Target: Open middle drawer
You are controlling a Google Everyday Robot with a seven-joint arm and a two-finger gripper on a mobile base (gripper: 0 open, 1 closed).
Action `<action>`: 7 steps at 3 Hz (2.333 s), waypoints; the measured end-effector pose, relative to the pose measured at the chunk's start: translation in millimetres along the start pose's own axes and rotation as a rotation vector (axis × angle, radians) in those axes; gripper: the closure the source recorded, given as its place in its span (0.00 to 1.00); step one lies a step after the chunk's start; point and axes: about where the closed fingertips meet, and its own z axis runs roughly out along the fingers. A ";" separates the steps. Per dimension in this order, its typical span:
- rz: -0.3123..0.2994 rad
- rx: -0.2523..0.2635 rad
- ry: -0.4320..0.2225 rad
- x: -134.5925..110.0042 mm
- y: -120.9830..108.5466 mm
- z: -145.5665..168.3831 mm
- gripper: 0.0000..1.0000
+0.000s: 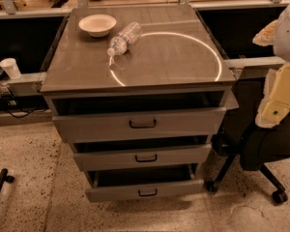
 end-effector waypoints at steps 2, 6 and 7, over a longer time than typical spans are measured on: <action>-0.019 -0.031 -0.039 -4.0 -3.7 15.4 0.00; -0.107 -0.196 -0.315 -2.4 31.0 200.8 0.00; -0.129 -0.215 -0.306 -5.9 34.3 205.2 0.00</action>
Offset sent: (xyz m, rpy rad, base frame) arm 0.0206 0.0101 -0.0358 0.0936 0.0613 0.0857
